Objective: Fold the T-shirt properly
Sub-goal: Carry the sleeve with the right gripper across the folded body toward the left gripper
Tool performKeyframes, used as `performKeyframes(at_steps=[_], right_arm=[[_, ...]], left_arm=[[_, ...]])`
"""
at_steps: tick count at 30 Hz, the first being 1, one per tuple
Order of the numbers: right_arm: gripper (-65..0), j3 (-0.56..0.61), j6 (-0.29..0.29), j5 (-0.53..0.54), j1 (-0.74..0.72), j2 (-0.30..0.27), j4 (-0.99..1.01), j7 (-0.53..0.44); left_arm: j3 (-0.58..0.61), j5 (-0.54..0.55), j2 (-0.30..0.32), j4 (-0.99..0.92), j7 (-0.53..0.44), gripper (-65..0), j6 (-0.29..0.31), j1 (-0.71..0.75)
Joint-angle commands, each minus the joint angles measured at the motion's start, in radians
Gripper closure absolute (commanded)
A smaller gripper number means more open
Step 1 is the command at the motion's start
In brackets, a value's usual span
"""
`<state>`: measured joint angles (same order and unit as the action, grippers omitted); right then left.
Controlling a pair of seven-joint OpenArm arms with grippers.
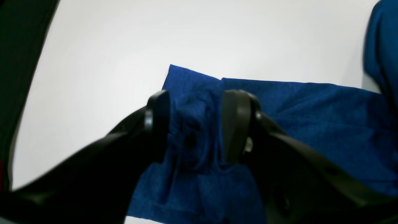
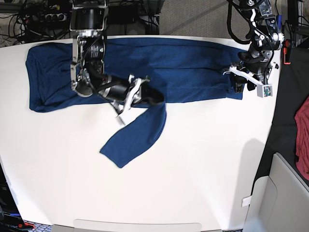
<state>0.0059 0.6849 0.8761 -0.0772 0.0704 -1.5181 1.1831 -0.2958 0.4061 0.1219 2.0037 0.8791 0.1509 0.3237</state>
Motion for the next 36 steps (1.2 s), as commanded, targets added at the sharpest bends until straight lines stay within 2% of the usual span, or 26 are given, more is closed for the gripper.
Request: performKeyframes(at_steps=[1,5,12,15,17,20,25,31,36], right_arm=[[-2.3,0.032,0.013,0.051,-0.014,0.015,-0.035,-0.022],[-2.3,0.096,0.013,0.051,0.024,0.016,-0.065,0.010],[-3.1,0.073,0.013,0.051,0.040,-0.019,-0.069,0.014],[-11.0,0.064,0.013,0.051,0.044,-0.063,-0.071,0.014],[-17.8,0.050,0.013,0.051,0.043,-0.079,-0.072,0.014],[-24.5,0.030,0.013,0.079,0.040,-0.085,-0.072,0.014],[-24.9,-0.088,0.013,0.117,0.035,-0.097,-0.072,0.014],[-24.9,-0.272,0.013,0.105,-0.057,-0.097,-0.028,0.005],[-25.1,-0.298,0.013,-0.025,-0.164,-0.096,0.060,-0.108]], left_arm=[[-0.004,0.006,0.008,0.019,-0.024,-26.5,0.003,-0.004],[-0.004,0.006,0.008,0.019,-0.024,-26.5,0.003,0.012],[-0.004,0.006,0.008,0.018,-0.024,-26.5,0.003,0.028],[-0.004,0.006,0.008,0.019,-0.024,-26.5,0.003,0.036],[-0.004,0.006,0.008,0.018,-0.024,-26.5,0.003,0.036],[-0.004,0.006,0.008,0.018,-0.024,-26.5,0.003,0.036],[-0.001,0.006,-0.003,0.019,-0.024,-26.5,0.003,0.036],[-0.003,0.006,-0.008,0.019,-0.024,-26.5,0.003,0.039],[-0.001,0.006,-0.014,0.019,-0.024,-26.5,0.003,0.039]])
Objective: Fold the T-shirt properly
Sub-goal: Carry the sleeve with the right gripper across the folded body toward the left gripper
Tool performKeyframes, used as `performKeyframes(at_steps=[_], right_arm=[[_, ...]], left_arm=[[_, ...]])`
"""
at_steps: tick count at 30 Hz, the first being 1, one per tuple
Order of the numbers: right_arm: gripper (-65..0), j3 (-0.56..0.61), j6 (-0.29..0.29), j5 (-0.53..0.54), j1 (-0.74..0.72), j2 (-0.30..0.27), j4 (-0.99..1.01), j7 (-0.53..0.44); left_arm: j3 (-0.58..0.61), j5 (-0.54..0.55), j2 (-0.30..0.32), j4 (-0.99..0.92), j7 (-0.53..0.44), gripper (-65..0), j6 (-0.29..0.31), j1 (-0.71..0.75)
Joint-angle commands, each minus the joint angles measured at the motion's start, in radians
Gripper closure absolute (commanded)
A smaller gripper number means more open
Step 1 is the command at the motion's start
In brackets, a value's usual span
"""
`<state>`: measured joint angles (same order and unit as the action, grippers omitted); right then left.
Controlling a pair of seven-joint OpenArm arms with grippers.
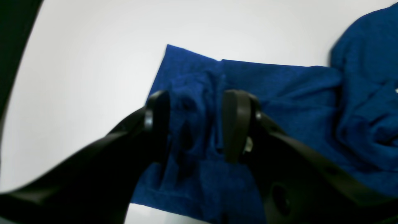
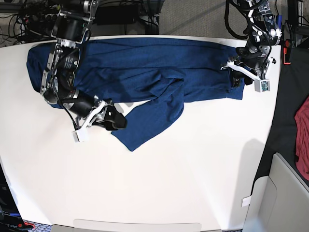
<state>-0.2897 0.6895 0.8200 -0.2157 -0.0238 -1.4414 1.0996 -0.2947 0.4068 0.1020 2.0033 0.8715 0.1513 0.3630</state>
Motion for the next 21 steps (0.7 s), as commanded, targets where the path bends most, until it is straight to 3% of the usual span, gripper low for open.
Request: performKeyframes(at_steps=[1,5,9,15,21], right_arm=[[-25.3,-0.001,0.009,-0.014,-0.047,0.003,-0.002,-0.037],[-25.3,-0.001,0.000,-0.184,-0.124,0.035,0.043,-0.042],[-25.3,0.007,-0.081,-0.314,-0.169,0.043,0.047,-0.092],[-25.4,0.007,-0.175,-0.403,-0.216,0.045,0.161,-0.103],[-25.5,0.013,-0.182,-0.489,-0.238,0.045,0.252,-0.103]], left_arm=[[-0.002,0.005,0.006,0.020,-0.016,-26.5,0.003,0.001],[-0.002,0.005,0.006,0.020,-0.016,-26.5,0.003,0.001],[-0.004,0.005,0.006,0.020,-0.016,-26.5,0.003,0.017],[-0.004,0.005,0.006,0.020,-0.016,-26.5,0.003,0.020],[-0.004,0.005,0.006,0.021,-0.016,-26.5,0.003,0.017]])
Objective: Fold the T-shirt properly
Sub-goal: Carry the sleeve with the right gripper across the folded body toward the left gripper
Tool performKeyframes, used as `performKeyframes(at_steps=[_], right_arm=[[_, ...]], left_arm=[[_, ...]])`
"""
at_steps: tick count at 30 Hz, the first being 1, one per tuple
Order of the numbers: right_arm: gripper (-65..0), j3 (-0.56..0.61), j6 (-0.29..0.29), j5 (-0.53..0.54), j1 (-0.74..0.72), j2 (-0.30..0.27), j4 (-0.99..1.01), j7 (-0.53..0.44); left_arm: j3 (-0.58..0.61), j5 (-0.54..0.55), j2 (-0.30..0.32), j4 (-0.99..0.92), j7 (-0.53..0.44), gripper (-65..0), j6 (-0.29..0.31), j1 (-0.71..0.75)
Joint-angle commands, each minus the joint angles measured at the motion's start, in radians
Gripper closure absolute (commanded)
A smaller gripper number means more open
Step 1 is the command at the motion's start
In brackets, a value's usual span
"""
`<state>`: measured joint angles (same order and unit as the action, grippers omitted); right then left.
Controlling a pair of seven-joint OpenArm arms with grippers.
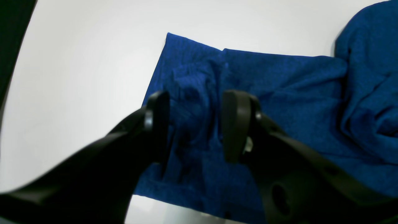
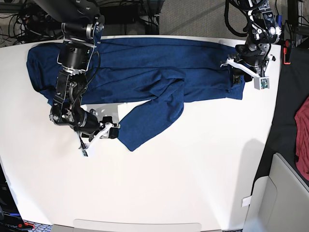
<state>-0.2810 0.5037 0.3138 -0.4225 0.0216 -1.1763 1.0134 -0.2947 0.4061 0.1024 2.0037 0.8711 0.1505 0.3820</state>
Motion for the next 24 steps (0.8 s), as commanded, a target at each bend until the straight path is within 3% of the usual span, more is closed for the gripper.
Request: performKeyframes(at_steps=[1,9,15,17,20,24], right_arm=[[-25.5,0.019,0.003,0.005,-0.039,-0.001,-0.004,-0.018],[-25.4,0.176,0.002,-0.069,-0.052,-0.001,0.120,-0.095],[-24.2,0.205,0.002,-0.071,-0.057,0.027,0.163,-0.090],[-17.8,0.207,0.002,-0.066,-0.057,0.028,0.163,-0.077],[-3.0,0.207,0.011,-0.063,-0.057,0.053,0.154,-0.041],[-1.0,0.207,0.097,-0.008,-0.045,0.074,0.100,-0.018]], left_arm=[[-0.002,0.006,0.006,0.021,-0.016,-26.5,0.004,-0.002],[-0.001,0.006,0.006,0.021,-0.016,-26.5,0.004,-0.002],[-0.005,0.006,0.006,0.021,-0.016,-26.5,0.004,0.001],[-0.005,0.006,0.006,0.024,-0.016,-26.5,0.004,0.001],[-0.005,0.006,0.006,0.036,-0.016,-26.5,0.004,0.002],[-0.005,0.006,0.006,0.036,-0.016,-26.5,0.004,0.002]])
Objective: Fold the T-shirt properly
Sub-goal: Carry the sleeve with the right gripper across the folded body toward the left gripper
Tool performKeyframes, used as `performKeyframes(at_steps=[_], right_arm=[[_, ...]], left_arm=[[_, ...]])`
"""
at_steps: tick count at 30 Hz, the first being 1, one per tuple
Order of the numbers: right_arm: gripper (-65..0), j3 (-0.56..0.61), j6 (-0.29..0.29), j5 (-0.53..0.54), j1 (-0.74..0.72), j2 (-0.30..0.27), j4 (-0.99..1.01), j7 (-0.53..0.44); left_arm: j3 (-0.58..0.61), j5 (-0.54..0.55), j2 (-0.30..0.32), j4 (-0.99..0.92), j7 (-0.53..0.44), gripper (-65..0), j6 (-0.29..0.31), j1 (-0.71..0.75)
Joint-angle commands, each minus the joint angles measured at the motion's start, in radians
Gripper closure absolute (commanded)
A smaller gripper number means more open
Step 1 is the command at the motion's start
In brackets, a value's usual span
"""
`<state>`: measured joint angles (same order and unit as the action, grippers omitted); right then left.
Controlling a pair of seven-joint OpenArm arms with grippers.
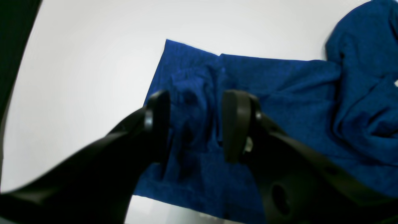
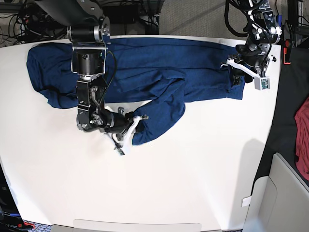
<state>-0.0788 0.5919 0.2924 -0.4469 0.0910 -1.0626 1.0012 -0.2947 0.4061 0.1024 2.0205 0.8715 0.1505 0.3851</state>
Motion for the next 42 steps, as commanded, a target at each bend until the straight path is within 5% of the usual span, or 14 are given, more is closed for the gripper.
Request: performKeyframes(at_steps=[1,6,13,29,42], right_arm=[[-1.0,0.004,0.032,0.044,-0.005,0.006,-0.049,-0.005],[-1.0,0.017,0.101,0.241,0.064,0.019,-0.221,-0.003],[-1.0,0.219,0.106,0.488,0.087,0.040,-0.328,0.023],[-1.2,0.690,0.106,0.499,0.053,0.066,-0.344,0.063],[-1.3,0.810,0.106,0.499,0.015,0.066,-0.347,0.025]], left_arm=[[-0.005,0.006,0.006,0.019,-0.016,-26.5,0.004,-0.001],[-0.005,0.006,0.006,0.018,-0.016,-26.4,0.004,-0.001],[-0.008,0.006,0.006,0.016,-0.016,-24.0,0.004,0.001],[-0.209,0.004,-0.007,0.012,-0.016,-19.0,0.004,0.021],[-0.274,0.004,-0.071,0.012,-0.007,-19.0,0.004,0.025]])
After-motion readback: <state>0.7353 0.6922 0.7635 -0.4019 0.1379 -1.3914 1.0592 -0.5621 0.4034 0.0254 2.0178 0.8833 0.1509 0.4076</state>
